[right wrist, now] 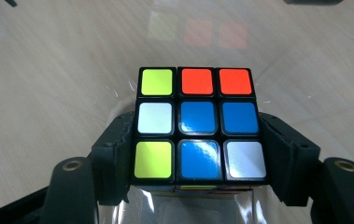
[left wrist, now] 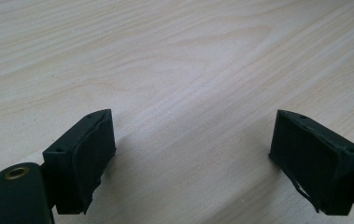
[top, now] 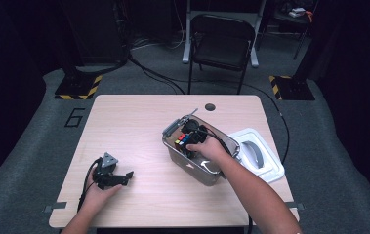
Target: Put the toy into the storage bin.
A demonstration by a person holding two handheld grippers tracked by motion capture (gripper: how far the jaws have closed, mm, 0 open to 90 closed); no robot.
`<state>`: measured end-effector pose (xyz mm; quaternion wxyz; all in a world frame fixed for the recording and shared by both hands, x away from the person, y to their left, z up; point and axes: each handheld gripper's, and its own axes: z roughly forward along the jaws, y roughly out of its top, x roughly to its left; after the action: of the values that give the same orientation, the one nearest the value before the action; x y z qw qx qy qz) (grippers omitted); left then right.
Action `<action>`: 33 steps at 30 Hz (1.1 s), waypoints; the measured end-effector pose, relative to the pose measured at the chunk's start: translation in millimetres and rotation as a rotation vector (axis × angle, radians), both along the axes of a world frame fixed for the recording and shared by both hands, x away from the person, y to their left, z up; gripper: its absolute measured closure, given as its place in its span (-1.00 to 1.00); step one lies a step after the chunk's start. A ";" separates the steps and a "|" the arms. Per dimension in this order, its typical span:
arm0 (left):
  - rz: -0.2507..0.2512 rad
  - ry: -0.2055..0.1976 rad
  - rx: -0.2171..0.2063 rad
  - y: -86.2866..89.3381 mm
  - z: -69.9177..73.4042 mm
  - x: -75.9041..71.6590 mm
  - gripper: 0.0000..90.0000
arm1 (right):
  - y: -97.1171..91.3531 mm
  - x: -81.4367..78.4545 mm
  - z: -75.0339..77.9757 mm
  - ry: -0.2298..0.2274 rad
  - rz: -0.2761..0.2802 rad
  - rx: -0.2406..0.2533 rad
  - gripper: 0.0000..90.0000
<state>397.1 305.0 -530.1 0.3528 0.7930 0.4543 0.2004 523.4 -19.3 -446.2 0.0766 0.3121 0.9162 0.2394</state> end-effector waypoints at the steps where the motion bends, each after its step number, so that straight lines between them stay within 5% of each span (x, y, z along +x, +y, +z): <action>1: 0.002 0.000 0.000 -0.1 0.0 -0.1 -0.69 | 0.0 0.4 -0.4 -0.001 0.005 -0.001 -0.25; 21: 0.002 0.000 -0.001 -0.1 0.0 -0.1 -0.69 | 4.1 0.4 -4.1 0.000 0.020 -0.025 -0.25; 27: 0.001 0.000 -0.001 -0.1 0.0 -0.1 -0.69 | 3.0 -0.4 5.8 -0.019 -0.022 0.058 -0.31; 33: 0.000 0.001 -0.001 -0.1 0.0 -0.1 -0.69 | 0.6 -1.9 7.3 -0.024 -0.020 0.037 -0.31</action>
<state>397.0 304.9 -530.1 0.3529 0.7931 0.4545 0.2000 521.5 -18.6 -439.0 0.0842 0.3197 0.9074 0.2595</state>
